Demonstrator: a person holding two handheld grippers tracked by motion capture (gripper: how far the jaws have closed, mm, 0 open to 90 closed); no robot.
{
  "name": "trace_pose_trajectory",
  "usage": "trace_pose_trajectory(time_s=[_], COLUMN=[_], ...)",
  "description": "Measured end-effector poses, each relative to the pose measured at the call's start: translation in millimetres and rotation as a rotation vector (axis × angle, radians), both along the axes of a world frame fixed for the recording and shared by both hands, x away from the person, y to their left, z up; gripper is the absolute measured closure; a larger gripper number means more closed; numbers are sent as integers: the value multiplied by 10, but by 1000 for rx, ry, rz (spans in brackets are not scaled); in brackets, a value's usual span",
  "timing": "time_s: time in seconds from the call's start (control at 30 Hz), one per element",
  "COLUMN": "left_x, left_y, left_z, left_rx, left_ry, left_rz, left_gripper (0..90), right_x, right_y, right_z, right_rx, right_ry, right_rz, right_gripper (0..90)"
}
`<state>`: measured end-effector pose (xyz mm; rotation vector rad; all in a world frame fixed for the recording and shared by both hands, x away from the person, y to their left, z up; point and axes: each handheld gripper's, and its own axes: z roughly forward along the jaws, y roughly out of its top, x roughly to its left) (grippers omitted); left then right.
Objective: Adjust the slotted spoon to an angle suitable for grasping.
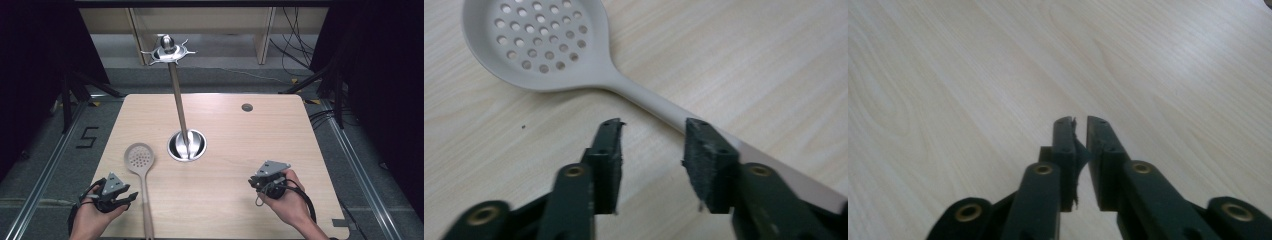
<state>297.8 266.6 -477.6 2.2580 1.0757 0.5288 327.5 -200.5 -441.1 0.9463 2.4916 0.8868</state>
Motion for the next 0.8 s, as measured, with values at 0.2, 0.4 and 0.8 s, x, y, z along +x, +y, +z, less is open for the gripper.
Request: trace_pose_trajectory(time_s=[0.2,0.4,0.8], left_x=[-1,3,-64], left_y=[-33,-67,-313], left_z=[-20,-34,-88], left_rx=[125,235,274], left_ry=[77,198,288], left_rz=[-101,-231,-371], left_gripper=[868,894,893], right_x=[-48,-106,-95], right_y=[-142,-228,-278], right_z=[-36,-54,-88], right_rx=[-40,-37,-10], right_ry=[35,29,46], right_rz=[0,-19,-35], right_gripper=[900,900,861])
